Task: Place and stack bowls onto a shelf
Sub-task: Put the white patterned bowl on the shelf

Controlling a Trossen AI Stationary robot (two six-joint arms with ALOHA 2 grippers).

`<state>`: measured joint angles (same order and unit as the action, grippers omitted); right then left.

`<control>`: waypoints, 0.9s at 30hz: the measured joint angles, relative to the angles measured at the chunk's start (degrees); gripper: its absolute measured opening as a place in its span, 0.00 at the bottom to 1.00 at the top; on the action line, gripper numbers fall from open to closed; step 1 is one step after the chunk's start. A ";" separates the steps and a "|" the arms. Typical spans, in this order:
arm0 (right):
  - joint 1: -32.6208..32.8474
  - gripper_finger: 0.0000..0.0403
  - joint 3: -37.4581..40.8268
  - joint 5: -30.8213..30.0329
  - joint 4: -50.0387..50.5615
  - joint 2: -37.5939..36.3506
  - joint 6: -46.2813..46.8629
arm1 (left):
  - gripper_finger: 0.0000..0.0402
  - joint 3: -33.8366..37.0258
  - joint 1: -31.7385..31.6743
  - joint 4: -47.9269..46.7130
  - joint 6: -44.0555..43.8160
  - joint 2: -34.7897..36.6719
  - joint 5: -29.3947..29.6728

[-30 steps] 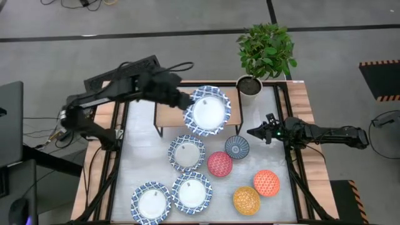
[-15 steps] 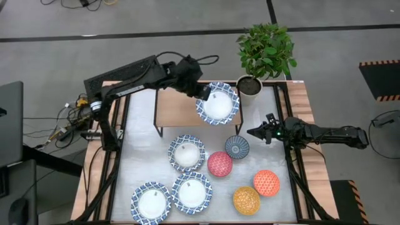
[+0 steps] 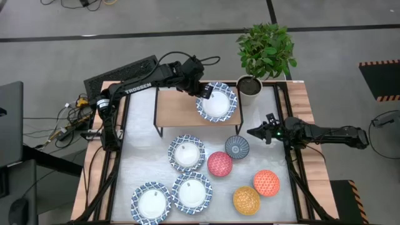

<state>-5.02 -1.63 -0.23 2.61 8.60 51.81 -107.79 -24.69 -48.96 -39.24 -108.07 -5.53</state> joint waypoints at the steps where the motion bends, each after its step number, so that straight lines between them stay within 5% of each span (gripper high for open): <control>1: 0.00 0.14 0.00 0.00 0.02 0.00 0.00 | 0.00 0.00 0.00 -0.10 0.02 0.00 -0.63; 10: 0.01 0.14 0.00 0.02 0.00 0.00 -0.68 | 0.06 0.02 0.87 -1.11 2.82 0.00 2.33; 27: 0.02 0.14 0.00 0.05 0.00 0.00 -0.85 | 0.46 0.07 0.28 -0.62 8.17 0.00 3.99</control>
<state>-4.99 -1.63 -0.18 2.61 8.60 50.96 -107.72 -24.41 -49.58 -31.07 -108.07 -1.54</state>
